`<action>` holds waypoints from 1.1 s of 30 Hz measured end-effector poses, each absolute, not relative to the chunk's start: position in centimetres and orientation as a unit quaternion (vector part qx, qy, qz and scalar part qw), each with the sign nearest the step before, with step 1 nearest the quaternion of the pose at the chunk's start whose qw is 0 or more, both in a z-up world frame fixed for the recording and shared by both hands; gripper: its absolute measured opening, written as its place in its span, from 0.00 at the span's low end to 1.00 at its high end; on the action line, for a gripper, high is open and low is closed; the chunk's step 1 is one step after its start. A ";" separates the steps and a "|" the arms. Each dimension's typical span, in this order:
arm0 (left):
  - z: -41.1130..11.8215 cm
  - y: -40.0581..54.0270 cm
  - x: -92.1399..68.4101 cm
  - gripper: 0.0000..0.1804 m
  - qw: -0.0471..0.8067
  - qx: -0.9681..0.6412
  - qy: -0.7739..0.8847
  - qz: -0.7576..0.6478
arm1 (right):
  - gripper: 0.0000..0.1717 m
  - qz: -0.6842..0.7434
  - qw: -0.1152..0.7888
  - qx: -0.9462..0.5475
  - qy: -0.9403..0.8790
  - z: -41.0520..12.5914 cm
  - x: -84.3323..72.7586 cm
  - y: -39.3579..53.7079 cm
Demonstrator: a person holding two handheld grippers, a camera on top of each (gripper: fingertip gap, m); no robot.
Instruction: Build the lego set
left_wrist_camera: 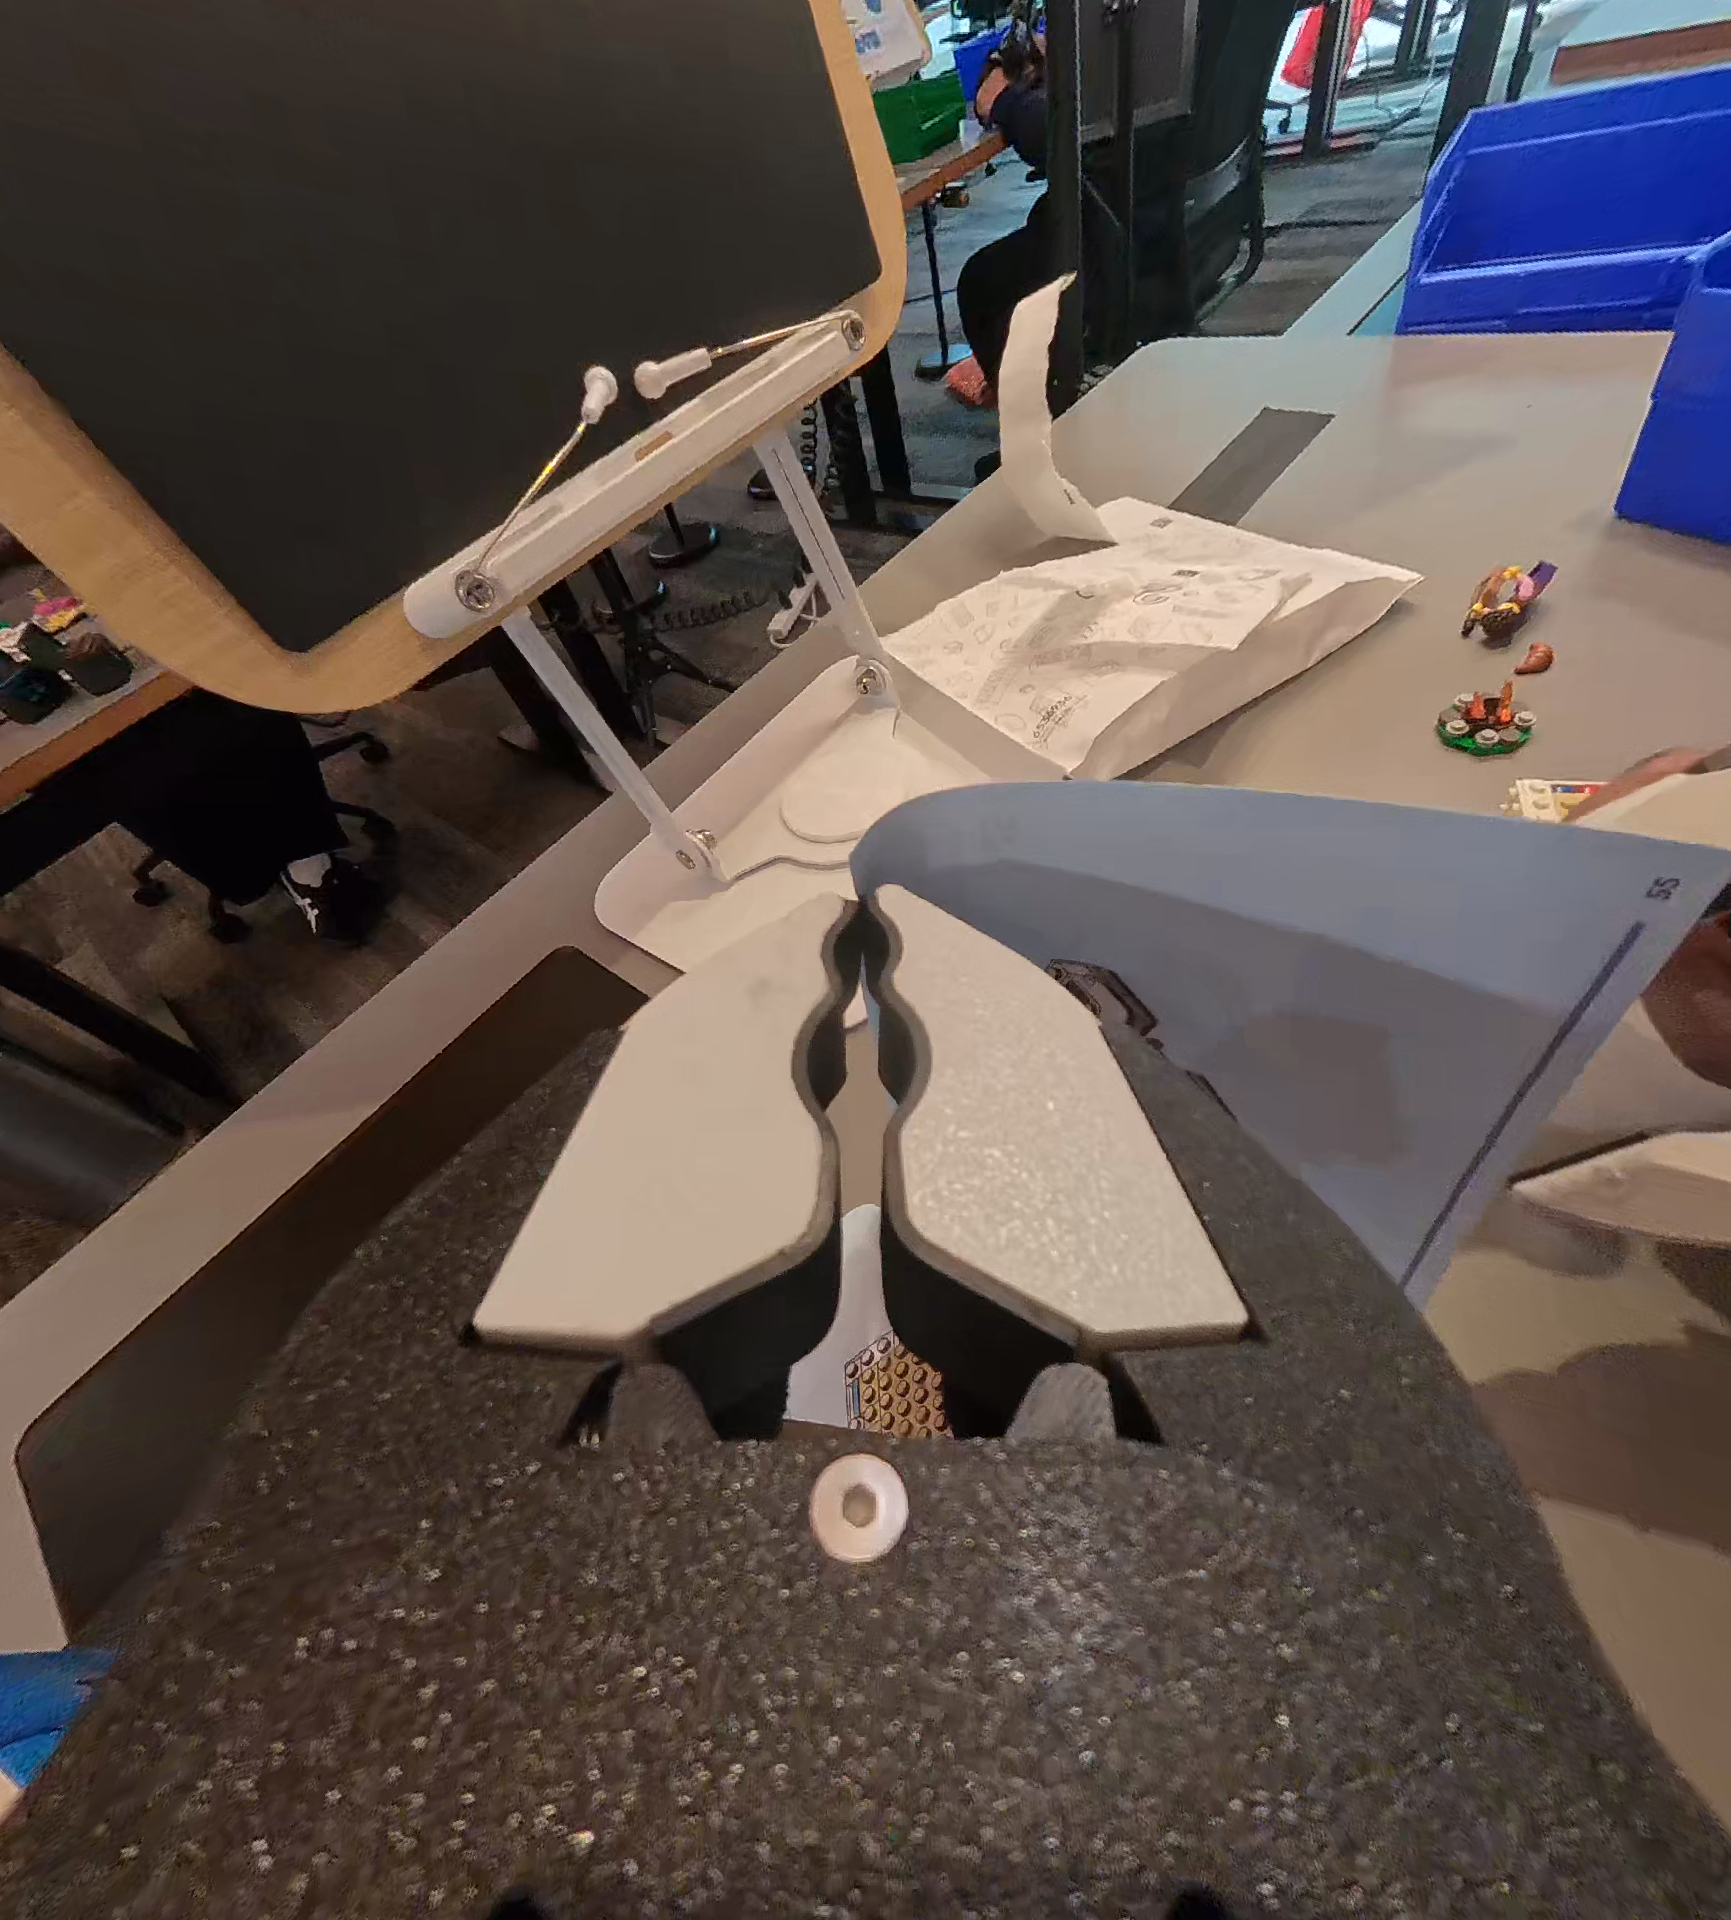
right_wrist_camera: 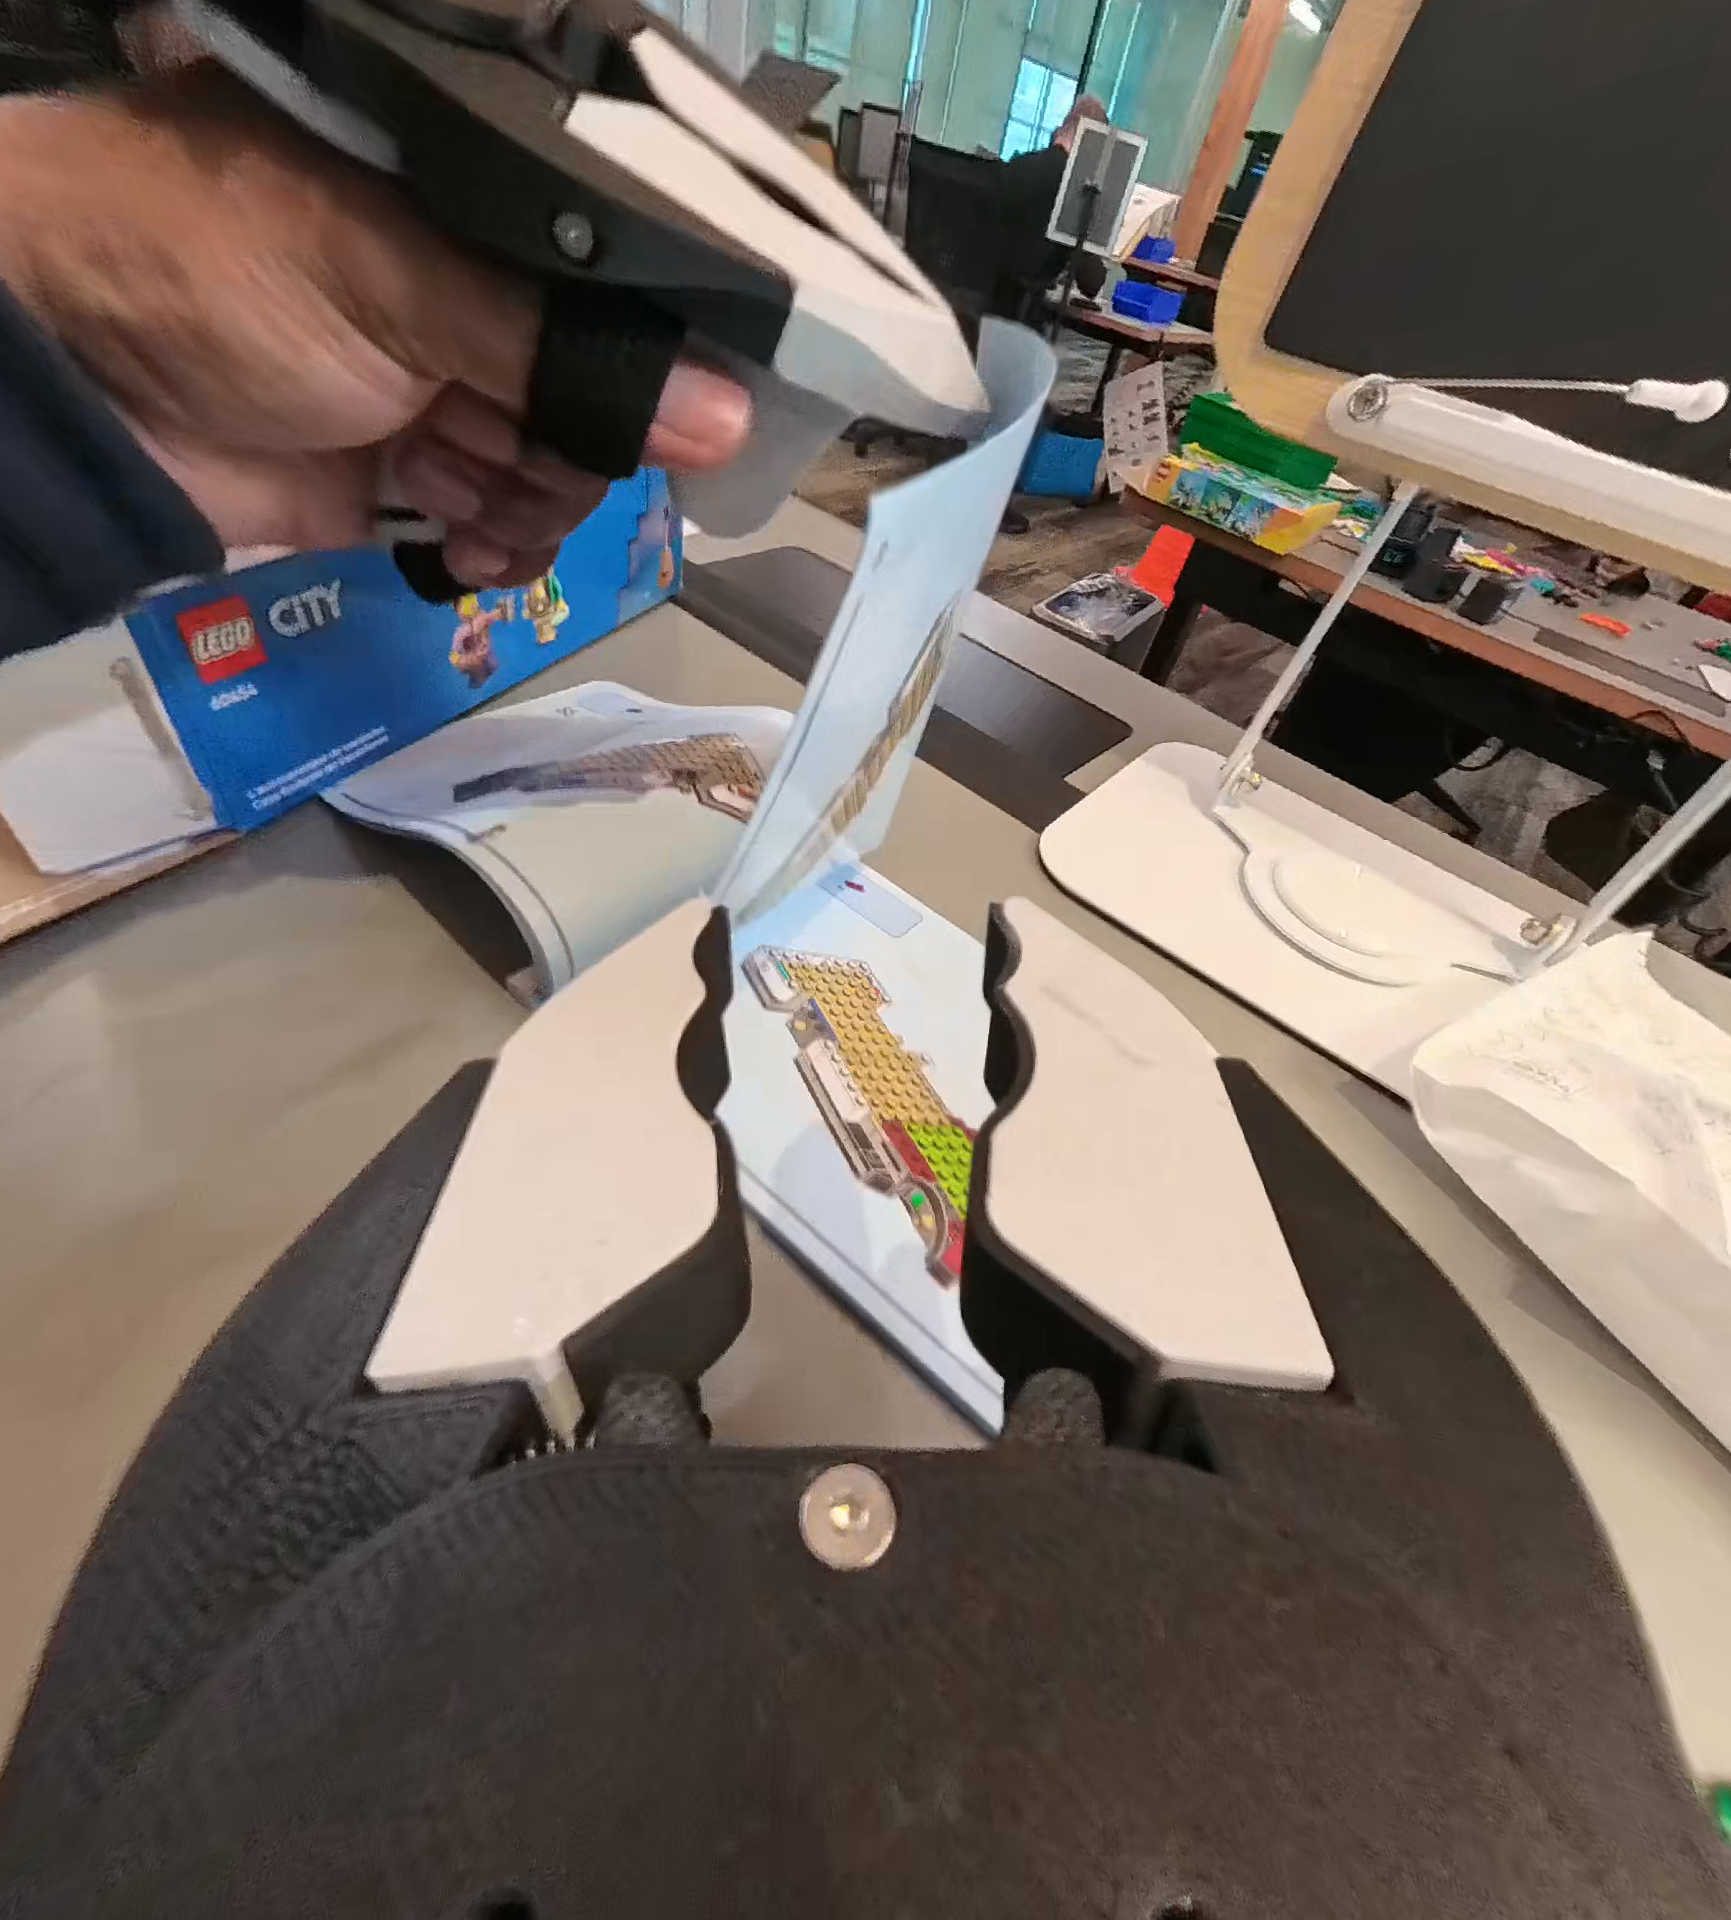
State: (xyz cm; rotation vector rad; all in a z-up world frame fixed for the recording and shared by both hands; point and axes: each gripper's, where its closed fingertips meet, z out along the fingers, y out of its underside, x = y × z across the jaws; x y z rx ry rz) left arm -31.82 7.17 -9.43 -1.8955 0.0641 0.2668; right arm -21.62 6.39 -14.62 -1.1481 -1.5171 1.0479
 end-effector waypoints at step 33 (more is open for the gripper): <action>-17.1 14.7 -23.5 0.27 0.396 -0.910 0.113 0.043 | 0.23 0.338 0.483 -0.368 -0.719 -17.8 -14.7 4.4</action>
